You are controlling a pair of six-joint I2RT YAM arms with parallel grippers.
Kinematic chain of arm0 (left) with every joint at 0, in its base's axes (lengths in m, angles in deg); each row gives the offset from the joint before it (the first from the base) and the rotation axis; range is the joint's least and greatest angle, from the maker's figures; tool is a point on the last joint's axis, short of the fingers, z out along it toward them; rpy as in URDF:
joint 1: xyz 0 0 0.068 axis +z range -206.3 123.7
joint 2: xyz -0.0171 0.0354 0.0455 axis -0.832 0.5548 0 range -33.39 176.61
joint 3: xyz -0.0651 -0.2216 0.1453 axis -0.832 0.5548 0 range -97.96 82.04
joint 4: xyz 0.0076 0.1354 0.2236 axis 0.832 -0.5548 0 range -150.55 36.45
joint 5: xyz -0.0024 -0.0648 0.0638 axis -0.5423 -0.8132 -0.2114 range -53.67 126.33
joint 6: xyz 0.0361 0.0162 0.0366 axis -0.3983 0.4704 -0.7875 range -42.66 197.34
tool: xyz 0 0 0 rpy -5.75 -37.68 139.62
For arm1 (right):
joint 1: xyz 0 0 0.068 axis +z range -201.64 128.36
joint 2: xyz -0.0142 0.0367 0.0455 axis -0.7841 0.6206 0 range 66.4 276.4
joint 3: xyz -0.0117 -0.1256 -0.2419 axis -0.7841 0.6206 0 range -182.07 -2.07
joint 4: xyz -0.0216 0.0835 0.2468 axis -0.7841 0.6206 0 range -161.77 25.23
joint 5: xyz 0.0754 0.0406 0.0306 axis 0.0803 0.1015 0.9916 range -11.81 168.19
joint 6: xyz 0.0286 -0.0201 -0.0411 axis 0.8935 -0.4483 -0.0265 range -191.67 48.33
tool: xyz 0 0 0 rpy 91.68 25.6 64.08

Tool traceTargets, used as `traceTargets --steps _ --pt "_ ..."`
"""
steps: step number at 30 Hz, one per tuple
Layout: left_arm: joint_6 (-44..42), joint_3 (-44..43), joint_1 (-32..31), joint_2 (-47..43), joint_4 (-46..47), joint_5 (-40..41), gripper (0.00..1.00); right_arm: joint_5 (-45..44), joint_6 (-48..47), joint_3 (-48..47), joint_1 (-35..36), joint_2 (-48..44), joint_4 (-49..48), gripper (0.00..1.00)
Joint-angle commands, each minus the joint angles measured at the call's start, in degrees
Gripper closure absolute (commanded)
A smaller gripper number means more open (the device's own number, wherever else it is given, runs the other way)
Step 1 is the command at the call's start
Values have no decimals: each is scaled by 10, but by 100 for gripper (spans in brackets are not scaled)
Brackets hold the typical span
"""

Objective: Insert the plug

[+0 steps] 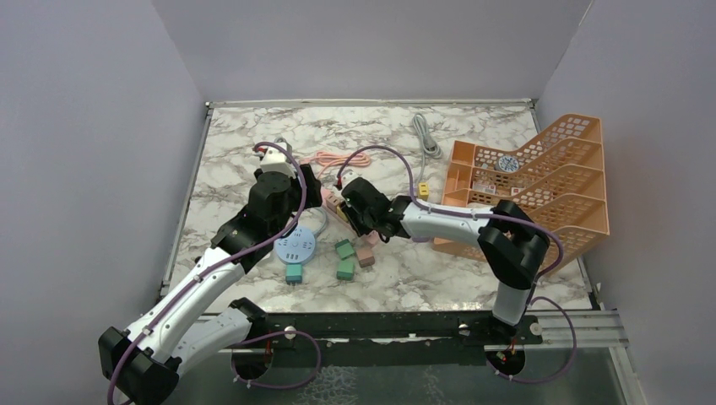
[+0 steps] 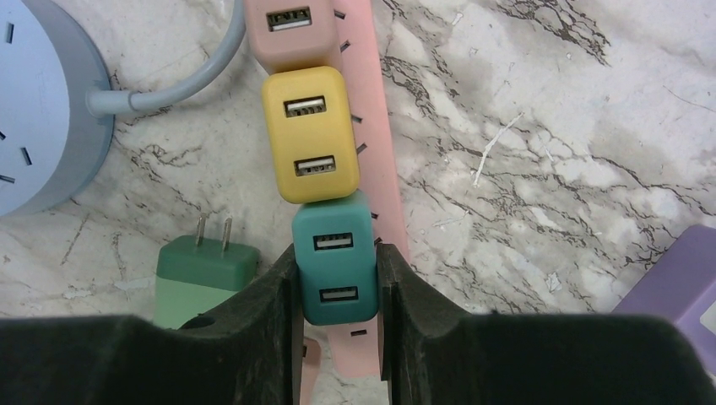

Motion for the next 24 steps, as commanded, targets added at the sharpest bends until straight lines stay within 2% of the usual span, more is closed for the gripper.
traceTargets --steps 1,8,15,19,24 --pt "-10 -22 0 -10 1 13 26 -93 36 -15 -14 40 56 99" --pt "-5 -15 0 -15 -1 10 26 -167 20 -20 -52 24 48 99" --pt "2 -9 0 -19 -1 8 26 -150 7 -6 -66 -2 20 98" --pt "7 -9 0 -13 0 1 26 -63 -3 -8 -66 -2 15 85" --pt "12 -8 0 -6 0 -9 26 -35 22 -9 -66 -19 26 64"
